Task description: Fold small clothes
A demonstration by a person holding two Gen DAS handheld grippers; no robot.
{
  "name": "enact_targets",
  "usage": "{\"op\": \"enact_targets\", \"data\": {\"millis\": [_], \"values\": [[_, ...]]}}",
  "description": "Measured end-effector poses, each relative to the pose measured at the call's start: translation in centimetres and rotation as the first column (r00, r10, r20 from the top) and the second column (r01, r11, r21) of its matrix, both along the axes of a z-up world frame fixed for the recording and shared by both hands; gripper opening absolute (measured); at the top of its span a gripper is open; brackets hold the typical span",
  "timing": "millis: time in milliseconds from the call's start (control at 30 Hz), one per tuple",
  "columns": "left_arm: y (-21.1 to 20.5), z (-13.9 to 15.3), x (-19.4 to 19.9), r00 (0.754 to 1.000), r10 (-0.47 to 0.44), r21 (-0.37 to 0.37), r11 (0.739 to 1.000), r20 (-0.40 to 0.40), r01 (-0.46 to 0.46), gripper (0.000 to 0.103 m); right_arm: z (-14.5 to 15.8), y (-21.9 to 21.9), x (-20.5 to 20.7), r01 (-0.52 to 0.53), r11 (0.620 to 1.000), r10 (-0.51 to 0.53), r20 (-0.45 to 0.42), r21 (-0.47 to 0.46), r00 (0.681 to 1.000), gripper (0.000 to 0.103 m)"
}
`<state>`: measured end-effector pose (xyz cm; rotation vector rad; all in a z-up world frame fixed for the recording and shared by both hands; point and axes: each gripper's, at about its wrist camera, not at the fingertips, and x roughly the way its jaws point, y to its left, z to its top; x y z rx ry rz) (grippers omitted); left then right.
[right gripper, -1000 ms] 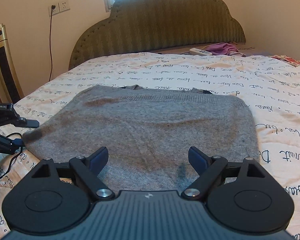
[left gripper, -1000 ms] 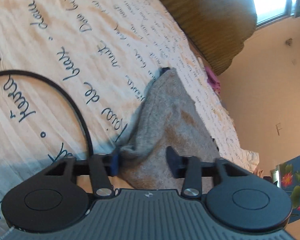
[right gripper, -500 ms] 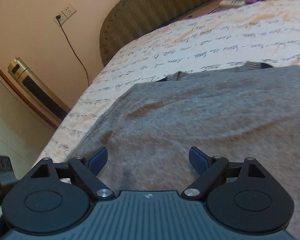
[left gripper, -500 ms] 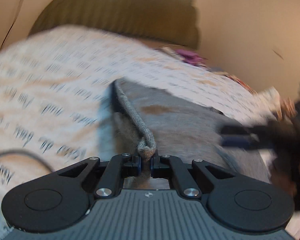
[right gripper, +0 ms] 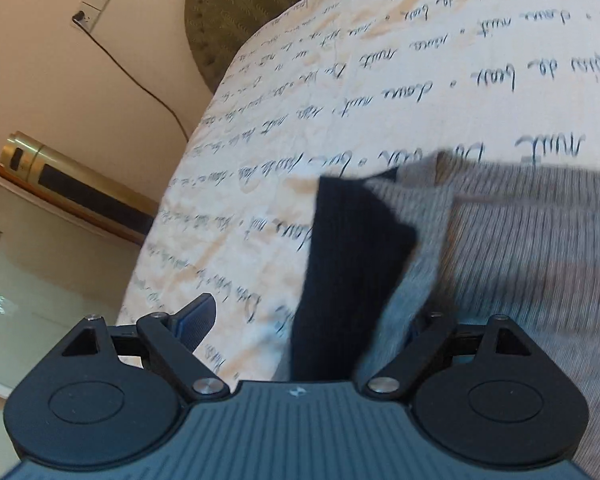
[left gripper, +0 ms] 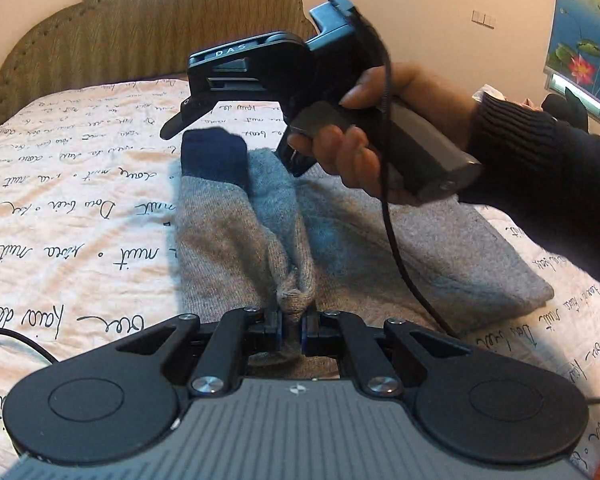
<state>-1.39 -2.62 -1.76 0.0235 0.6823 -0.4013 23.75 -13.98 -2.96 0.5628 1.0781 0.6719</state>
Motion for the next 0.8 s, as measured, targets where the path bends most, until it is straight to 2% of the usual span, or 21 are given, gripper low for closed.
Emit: {"op": "enact_targets", "data": {"millis": [33,100,133,167,200,367,500,633,800], "values": [[0.0,-0.1,0.0,1.000,-0.001,0.001,1.000,0.000,0.001,0.005,-0.2,0.0,0.5,-0.001,1.000,0.001,0.007,-0.010,1.000,0.086],[-0.1,-0.3,0.3,1.000,-0.003,0.009,1.000,0.005,0.003,0.005,-0.7,0.0,1.1,-0.012,0.999,0.013,0.027,-0.040,1.000,0.068],[-0.3,-0.3,0.4,1.000,-0.004,0.014,1.000,0.006,0.003,0.005,-0.8,-0.1,1.3,-0.020,0.998,0.023,0.041,-0.064,0.999,0.052],[-0.4,-0.4,0.3,1.000,-0.005,0.016,1.000,0.005,0.005,0.005,-0.9,-0.2,1.5,-0.022,0.997,0.026,0.051,-0.080,0.998,0.027],[-0.5,-0.3,0.3,1.000,-0.006,0.015,1.000,0.004,0.006,0.005,-1.1,-0.3,1.5,-0.034,0.996,0.040,0.062,-0.088,0.997,0.015],[-1.2,0.4,0.4,0.999,-0.037,0.012,0.999,0.012,0.036,0.005,-0.8,-1.9,0.7,-0.056,0.996,0.064,0.120,-0.067,0.991,0.013],[-3.0,1.0,0.0,0.995,-0.099,0.000,0.995,0.029,0.099,0.005,0.4,-4.4,0.2,-0.060,0.996,0.069,0.160,-0.062,0.985,0.013],[-6.3,1.3,0.0,0.979,-0.201,-0.028,0.979,0.047,0.202,0.005,1.9,-8.8,-0.6,-0.023,0.998,0.036,0.197,-0.066,0.980,0.013],[-10.2,1.1,0.4,0.951,-0.306,-0.070,0.949,0.037,0.308,0.005,2.4,-15.4,-2.2,0.031,0.993,-0.008,0.203,-0.110,0.979,0.013]]}}
